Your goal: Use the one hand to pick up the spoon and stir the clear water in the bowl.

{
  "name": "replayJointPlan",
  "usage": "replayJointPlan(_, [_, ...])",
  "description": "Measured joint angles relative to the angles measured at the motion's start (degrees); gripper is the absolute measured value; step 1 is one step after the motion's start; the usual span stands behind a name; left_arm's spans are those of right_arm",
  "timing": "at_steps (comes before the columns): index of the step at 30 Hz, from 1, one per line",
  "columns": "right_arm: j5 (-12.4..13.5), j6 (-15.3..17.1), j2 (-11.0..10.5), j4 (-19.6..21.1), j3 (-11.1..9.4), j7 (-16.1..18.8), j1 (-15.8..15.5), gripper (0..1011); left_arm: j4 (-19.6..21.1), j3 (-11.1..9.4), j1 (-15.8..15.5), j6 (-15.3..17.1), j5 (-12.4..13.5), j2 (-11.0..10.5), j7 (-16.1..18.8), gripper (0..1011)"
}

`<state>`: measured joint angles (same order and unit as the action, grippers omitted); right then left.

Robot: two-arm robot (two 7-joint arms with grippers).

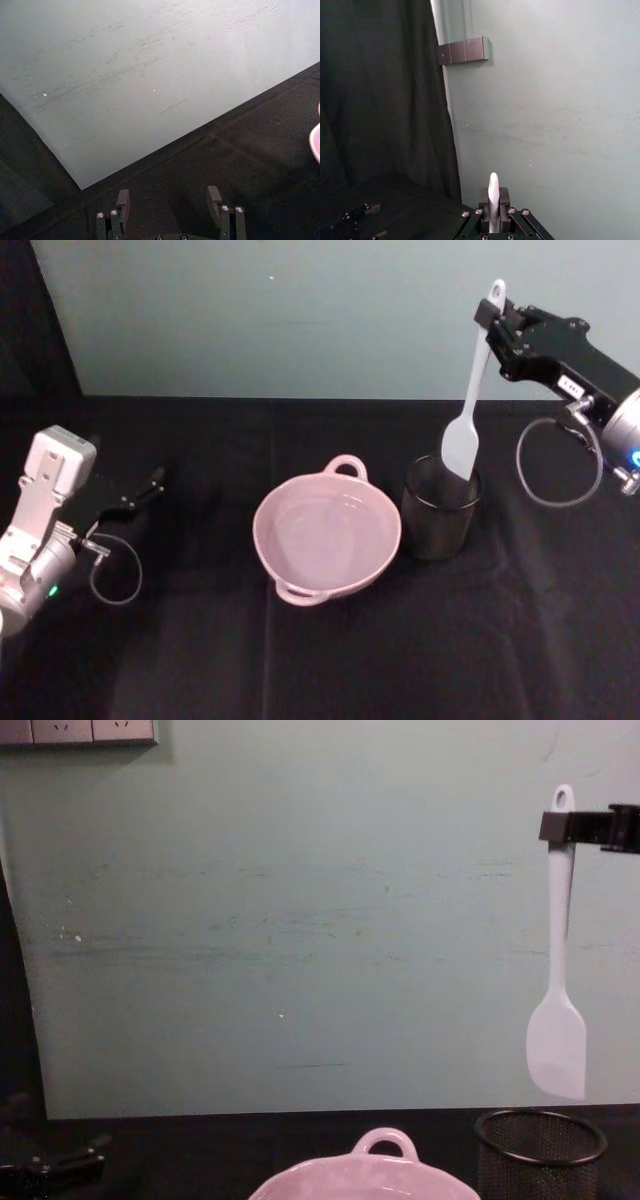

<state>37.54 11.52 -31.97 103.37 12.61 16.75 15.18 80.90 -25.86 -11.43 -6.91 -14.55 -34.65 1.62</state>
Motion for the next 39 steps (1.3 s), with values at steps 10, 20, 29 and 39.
replayJointPlan(10, [0.22,-0.01,-0.17,0.22,-0.05,0.04,0.12,124,0.0,0.0,0.0,0.0,0.0,0.0,0.0,1011])
replayJointPlan(20, [0.21,-0.06,-0.08,0.05,-0.02,0.03,0.07,124,0.0,0.0,0.0,0.0,0.0,0.0,0.0,1011])
replayJointPlan(29, [0.18,-0.1,-0.03,-0.02,0.02,0.03,0.02,124,0.0,0.0,0.0,0.0,0.0,0.0,0.0,1011])
replayJointPlan(39, [0.09,-0.15,-0.02,-0.19,0.43,0.04,0.33,124,0.0,0.0,0.0,0.0,0.0,0.0,0.0,1011])
